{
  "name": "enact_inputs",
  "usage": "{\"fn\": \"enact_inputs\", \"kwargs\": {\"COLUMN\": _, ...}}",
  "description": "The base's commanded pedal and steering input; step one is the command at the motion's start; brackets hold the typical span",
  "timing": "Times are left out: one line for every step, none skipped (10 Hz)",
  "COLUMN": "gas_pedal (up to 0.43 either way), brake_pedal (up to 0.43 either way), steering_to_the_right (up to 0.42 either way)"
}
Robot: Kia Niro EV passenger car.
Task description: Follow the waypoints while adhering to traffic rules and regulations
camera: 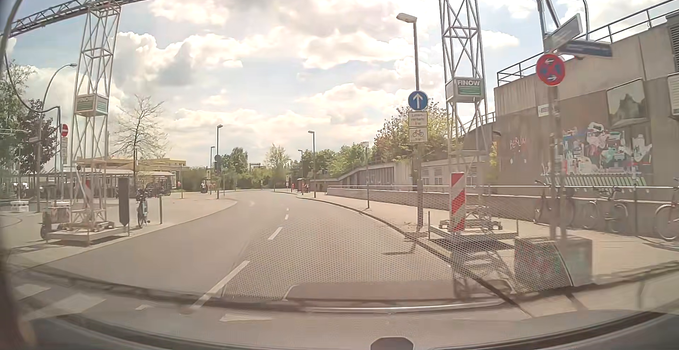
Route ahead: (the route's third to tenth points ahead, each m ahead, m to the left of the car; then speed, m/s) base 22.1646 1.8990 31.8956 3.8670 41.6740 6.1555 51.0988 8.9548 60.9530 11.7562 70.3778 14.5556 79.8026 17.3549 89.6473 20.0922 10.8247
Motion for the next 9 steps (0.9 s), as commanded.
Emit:
{"fn": "enact_inputs", "kwargs": {"gas_pedal": 0.350, "brake_pedal": 0.018, "steering_to_the_right": -0.043}}
{"fn": "enact_inputs", "kwargs": {"gas_pedal": 0.339, "brake_pedal": 0.018, "steering_to_the_right": -0.043}}
{"fn": "enact_inputs", "kwargs": {"gas_pedal": 0.339, "brake_pedal": 0.018, "steering_to_the_right": -0.043}}
{"fn": "enact_inputs", "kwargs": {"gas_pedal": 0.331, "brake_pedal": 0.018, "steering_to_the_right": -0.043}}
{"fn": "enact_inputs", "kwargs": {"gas_pedal": 0.331, "brake_pedal": 0.018, "steering_to_the_right": -0.043}}
{"fn": "enact_inputs", "kwargs": {"gas_pedal": 0.331, "brake_pedal": 0.018, "steering_to_the_right": -0.043}}
{"fn": "enact_inputs", "kwargs": {"gas_pedal": 0.319, "brake_pedal": 0.018, "steering_to_the_right": -0.043}}
{"fn": "enact_inputs", "kwargs": {"gas_pedal": 0.319, "brake_pedal": 0.018, "steering_to_the_right": -0.041}}
{"fn": "enact_inputs", "kwargs": {"gas_pedal": 0.319, "brake_pedal": 0.018, "steering_to_the_right": -0.040}}
